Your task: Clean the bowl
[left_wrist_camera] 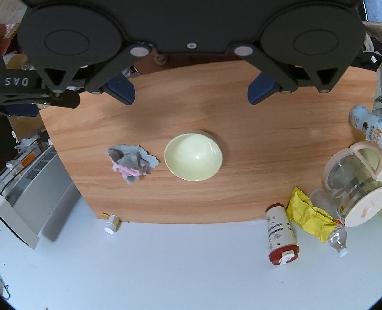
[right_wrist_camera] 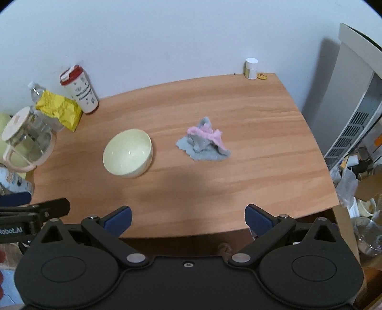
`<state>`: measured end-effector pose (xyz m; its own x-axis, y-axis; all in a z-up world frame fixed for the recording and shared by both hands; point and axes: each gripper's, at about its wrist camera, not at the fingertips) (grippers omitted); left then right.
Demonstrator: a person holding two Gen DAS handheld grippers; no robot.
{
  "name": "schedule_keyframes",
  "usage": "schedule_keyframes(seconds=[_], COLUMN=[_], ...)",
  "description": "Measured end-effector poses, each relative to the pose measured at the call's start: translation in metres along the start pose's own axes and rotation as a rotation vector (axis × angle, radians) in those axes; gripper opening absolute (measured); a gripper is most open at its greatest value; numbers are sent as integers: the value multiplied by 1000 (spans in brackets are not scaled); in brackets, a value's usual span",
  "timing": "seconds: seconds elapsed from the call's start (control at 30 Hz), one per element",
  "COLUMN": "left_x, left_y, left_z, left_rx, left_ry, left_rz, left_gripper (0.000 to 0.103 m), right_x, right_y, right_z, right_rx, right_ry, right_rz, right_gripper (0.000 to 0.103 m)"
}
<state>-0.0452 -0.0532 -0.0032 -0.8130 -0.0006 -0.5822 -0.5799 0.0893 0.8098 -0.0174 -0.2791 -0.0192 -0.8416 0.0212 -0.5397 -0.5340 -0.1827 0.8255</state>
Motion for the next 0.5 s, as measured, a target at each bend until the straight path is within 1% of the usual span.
schedule_keyframes(seconds=[0.13, 0.23, 0.33, 0.5], left_x=[2, 4, 6, 6], left_y=[2, 4, 5, 9], left_z=[-5, -8, -9, -6], left_rx=[-10, 0, -21, -34], left_ry=[-16, -17, -21, -23], left_rz=[-14, -16, -18, -28], left_gripper=[103, 102, 103, 103], right_x=[7, 10, 16, 21], right_y=[3, 2, 0, 1], right_z=[1, 4, 7, 5], right_rx=[14, 18, 25, 15], right_ry=[10, 23, 40, 17], right_rz=[-10, -16, -19, -6], right_gripper=[102, 102, 102, 102])
Point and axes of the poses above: each gripper's, at about its wrist camera, not at the fingertips, and y roughly against the way its jaws point, z to its left, x to its underside, and after that the axes turned 6 degrees about -z, right-handed
